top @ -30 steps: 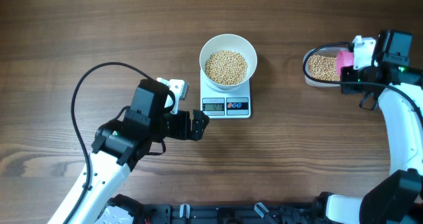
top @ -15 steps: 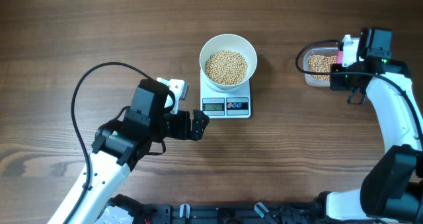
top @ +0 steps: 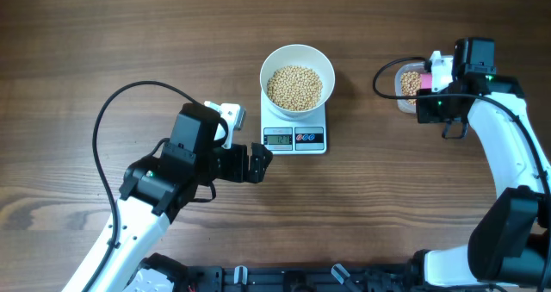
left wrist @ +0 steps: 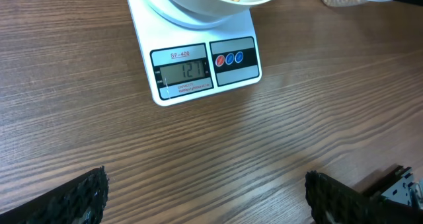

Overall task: Scoop item into bowl and weigh 150g on scale
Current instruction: 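Scoop soybeans from the tub with the pink scoop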

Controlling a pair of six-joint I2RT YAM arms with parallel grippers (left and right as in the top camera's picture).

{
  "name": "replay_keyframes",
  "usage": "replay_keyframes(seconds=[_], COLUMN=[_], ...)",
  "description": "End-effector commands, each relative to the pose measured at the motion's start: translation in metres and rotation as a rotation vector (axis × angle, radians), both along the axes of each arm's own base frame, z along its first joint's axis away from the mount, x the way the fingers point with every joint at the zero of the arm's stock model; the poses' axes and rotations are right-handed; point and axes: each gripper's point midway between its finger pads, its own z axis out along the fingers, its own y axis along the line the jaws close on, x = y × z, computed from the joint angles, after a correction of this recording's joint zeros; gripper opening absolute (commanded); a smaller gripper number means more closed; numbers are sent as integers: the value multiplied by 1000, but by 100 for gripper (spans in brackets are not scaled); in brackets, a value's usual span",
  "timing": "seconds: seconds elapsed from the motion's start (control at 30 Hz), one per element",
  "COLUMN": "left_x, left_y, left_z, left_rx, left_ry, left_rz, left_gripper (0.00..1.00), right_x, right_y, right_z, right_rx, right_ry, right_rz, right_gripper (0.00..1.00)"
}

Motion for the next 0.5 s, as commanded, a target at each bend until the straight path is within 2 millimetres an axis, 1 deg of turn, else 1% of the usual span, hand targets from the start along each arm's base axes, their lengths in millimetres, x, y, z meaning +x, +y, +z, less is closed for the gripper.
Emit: replay_keyframes(seconds=[0.0,0.07,0.17,0.23,0.27,0.4,0.47], left_x=[3,3,3,3,3,3,3], left_y=[-1,-1,-1,-1,-1,-1,-1], left_z=[4,4,4,4,4,4,4], left_rx=[-3,-3,-3,-3,-3,-3,-3], left_ry=[-17,-17,-17,-17,-17,-17,-17], left_rz=[-15,-15,-15,-15,-15,-15,-15], left_gripper=[100,100,100,100,100,100,100], right_x=[-2,-1,0,0,0,2,1], right_y=[19,22,19,18,19,18,12], right_z=[-7,-6,-6,-4,-3,13,16], right_rx=[102,114,124,168,195,439,483], right_ry=[21,18,13,6,0,-62,-73], right_rz=[28,31,17,6,2,-31,-55], right_gripper=[4,4,4,4,4,4,4])
